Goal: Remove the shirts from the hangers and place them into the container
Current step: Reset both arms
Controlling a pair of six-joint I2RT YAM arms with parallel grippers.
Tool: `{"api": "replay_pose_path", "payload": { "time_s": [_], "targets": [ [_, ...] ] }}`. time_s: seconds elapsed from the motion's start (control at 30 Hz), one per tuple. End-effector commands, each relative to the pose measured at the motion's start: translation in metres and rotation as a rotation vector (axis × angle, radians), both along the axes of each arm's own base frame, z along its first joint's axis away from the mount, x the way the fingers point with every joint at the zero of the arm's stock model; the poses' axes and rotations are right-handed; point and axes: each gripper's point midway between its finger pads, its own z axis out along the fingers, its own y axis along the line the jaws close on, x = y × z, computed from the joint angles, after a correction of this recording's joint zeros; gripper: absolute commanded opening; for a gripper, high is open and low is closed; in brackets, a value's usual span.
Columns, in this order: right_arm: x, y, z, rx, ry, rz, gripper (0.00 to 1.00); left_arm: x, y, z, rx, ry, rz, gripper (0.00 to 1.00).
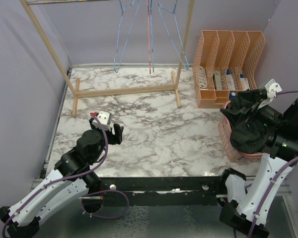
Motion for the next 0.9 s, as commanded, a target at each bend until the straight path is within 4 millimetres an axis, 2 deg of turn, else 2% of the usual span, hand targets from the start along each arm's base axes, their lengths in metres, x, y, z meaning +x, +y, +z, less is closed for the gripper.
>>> {"api": "replay_pose_path", "payload": {
  "time_s": [0.0,0.37,0.53,0.77,0.87],
  "targets": [
    [0.001,0.000,-0.005,0.008,0.019,0.010,0.99,0.000,0.000,0.000,-0.001,-0.001,0.001,0.69],
    [0.005,0.001,-0.024,0.058,0.083,0.042,0.99,0.000,0.001,0.001,-0.003,-0.001,0.005,0.69],
    [0.018,0.003,-0.043,0.101,0.168,0.073,0.93,0.000,0.001,0.001,-0.003,-0.001,0.006,0.69],
    [0.043,0.042,-0.087,0.048,0.326,0.152,0.97,0.001,0.001,0.001,-0.003,0.001,0.008,0.69],
    [0.053,0.063,-0.115,-0.028,0.376,0.146,0.98,0.001,0.002,0.001,-0.004,0.001,0.011,0.69]
  ]
}}
